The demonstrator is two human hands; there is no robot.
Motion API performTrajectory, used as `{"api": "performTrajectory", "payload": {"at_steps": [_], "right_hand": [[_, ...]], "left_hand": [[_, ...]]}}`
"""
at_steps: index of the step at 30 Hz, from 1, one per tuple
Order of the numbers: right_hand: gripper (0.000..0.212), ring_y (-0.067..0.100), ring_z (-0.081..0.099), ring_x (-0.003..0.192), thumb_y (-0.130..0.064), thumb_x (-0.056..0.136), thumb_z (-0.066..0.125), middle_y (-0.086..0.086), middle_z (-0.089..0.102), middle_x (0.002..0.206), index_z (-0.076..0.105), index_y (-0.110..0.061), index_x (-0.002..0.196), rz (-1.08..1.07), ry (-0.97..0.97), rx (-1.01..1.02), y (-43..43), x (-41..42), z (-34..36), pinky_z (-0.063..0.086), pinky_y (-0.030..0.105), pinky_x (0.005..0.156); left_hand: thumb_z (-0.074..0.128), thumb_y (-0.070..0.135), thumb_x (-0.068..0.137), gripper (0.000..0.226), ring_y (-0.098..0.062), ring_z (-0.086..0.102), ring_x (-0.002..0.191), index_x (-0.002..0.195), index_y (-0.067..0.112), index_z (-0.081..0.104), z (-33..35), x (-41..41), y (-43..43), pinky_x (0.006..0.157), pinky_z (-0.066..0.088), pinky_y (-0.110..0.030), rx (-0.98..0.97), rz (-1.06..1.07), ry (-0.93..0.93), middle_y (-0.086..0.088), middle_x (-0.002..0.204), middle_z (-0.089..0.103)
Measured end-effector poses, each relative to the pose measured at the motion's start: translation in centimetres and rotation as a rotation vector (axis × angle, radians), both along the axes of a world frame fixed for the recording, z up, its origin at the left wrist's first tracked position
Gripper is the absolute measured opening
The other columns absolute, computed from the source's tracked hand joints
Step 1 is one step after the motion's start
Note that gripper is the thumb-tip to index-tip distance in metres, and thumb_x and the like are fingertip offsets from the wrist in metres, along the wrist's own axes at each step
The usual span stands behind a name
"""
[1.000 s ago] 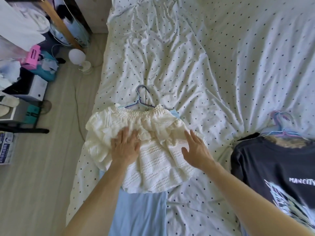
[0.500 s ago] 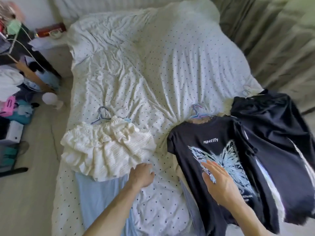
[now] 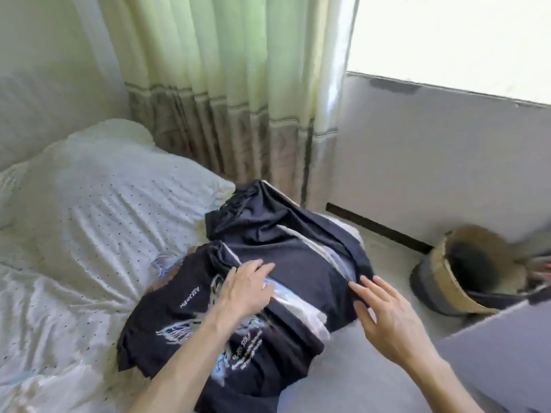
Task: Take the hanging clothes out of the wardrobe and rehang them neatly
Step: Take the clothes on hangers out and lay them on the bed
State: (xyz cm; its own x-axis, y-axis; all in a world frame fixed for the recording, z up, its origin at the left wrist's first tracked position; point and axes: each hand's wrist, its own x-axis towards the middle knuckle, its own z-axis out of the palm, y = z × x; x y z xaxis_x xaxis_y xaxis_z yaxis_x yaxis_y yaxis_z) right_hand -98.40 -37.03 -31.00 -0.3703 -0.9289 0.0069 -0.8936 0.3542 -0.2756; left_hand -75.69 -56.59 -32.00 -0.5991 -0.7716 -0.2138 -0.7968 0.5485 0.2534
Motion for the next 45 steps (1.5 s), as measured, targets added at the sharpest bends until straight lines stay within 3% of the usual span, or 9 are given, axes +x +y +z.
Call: {"api": "performTrajectory", "payload": {"at_steps": [5, 9, 15, 19, 27, 32, 39, 42, 45], "right_hand": [[0.047, 0.013, 0.017, 0.151, -0.048, 0.102, 0.035, -0.016, 0.029, 0.158, 0.038, -0.042, 0.148, -0.278, -0.003, -0.006, 7.4, -9.2, 3.5, 0.014, 0.034, 0.124], [0.047, 0.013, 0.027, 0.148, -0.046, 0.1, 0.034, -0.012, 0.041, 0.154, 0.048, -0.038, 0.144, -0.522, 0.0, -0.065, 13.8, -14.4, 3.9, 0.026, 0.038, 0.122], [0.051, 0.019, 0.046, 0.137, -0.048, 0.094, 0.031, -0.005, 0.058, 0.141, 0.062, -0.034, 0.132, -0.938, 0.01, -0.105, 23.3, -17.6, 3.4, 0.042, 0.039, 0.108], [0.061, 0.017, 0.036, 0.144, -0.054, 0.093, 0.021, -0.006, 0.05, 0.149, 0.056, -0.034, 0.139, -1.209, 0.017, -0.12, 28.5, -17.4, 4.5, 0.032, 0.035, 0.116], [0.061, 0.007, 0.018, 0.149, -0.054, 0.096, 0.016, -0.012, 0.034, 0.158, 0.041, -0.037, 0.148, -1.59, 0.129, -0.104, 35.8, -15.4, 6.5, 0.01, 0.022, 0.118], [0.046, 0.009, 0.018, 0.15, -0.04, 0.104, 0.039, -0.01, 0.033, 0.158, 0.042, -0.033, 0.149, -1.771, 0.311, -0.08, 40.9, -15.8, 10.9, 0.007, 0.021, 0.118], [0.054, 0.026, 0.027, 0.147, -0.039, 0.098, 0.04, 0.009, 0.037, 0.157, 0.048, -0.015, 0.146, -1.869, 0.893, -0.107, 52.0, -20.3, 17.4, 0.027, 0.047, 0.119], [0.054, 0.03, 0.021, 0.151, -0.038, 0.1, 0.044, 0.01, 0.029, 0.161, 0.041, -0.021, 0.151, -1.932, 1.126, -0.018, 57.0, -22.2, 19.5, 0.017, 0.054, 0.12], [0.052, 0.03, 0.019, 0.151, -0.039, 0.103, 0.039, 0.009, 0.027, 0.162, 0.034, -0.029, 0.154, -1.953, 1.233, 0.086, 61.6, -24.1, 20.2, 0.007, 0.059, 0.121]], "left_hand": [[0.019, 0.059, 0.086, 0.071, -0.014, 0.037, 0.143, 0.147, 0.032, 0.045, 3.2, -14.2, 1.6, 0.116, 0.03, -0.039, -0.1, -0.292, 0.058, 0.005, 0.154, 0.043], [0.046, 0.046, 0.096, 0.051, -0.015, 0.04, 0.14, 0.146, 0.034, 0.045, 4.2, -25.3, 4.5, 0.116, 0.032, -0.037, -0.107, -0.546, 0.094, 0.005, 0.153, 0.044], [0.046, 0.045, 0.099, 0.05, -0.017, 0.038, 0.142, 0.148, 0.036, 0.041, 4.9, -40.5, 12.1, 0.116, 0.031, -0.034, -0.091, -0.991, 0.138, 0.006, 0.155, 0.039], [0.036, 0.05, 0.094, 0.055, -0.021, 0.043, 0.14, 0.145, 0.033, 0.047, 6.0, -48.1, 18.4, 0.111, 0.038, -0.038, -0.061, -1.242, 0.209, 0.001, 0.152, 0.046], [0.044, 0.044, 0.101, 0.053, -0.018, 0.033, 0.145, 0.152, 0.04, 0.031, 9.2, -57.6, 31.3, 0.118, 0.026, -0.034, 0.023, -1.665, 0.257, 0.007, 0.161, 0.03], [0.046, 0.039, 0.101, 0.051, -0.019, 0.036, 0.143, 0.151, 0.036, 0.036, 11.4, -61.9, 40.7, 0.116, 0.031, -0.037, 0.155, -1.825, 0.296, 0.006, 0.159, 0.032], [0.053, 0.037, 0.1, 0.049, -0.016, 0.042, 0.138, 0.148, 0.029, 0.044, 13.6, -65.5, 54.7, 0.111, 0.034, -0.029, 0.366, -1.864, 0.358, 0.006, 0.151, 0.043], [0.053, 0.036, 0.101, 0.052, -0.015, 0.037, 0.141, 0.15, 0.029, 0.039, 13.8, -66.3, 59.9, 0.11, 0.029, -0.022, 0.509, -1.853, 0.292, 0.007, 0.153, 0.039], [0.054, 0.037, 0.1, 0.054, -0.019, 0.041, 0.139, 0.151, 0.03, 0.035, 13.4, -66.9, 65.5, 0.111, 0.033, -0.029, 0.658, -1.78, 0.183, 0.003, 0.151, 0.04]]}}
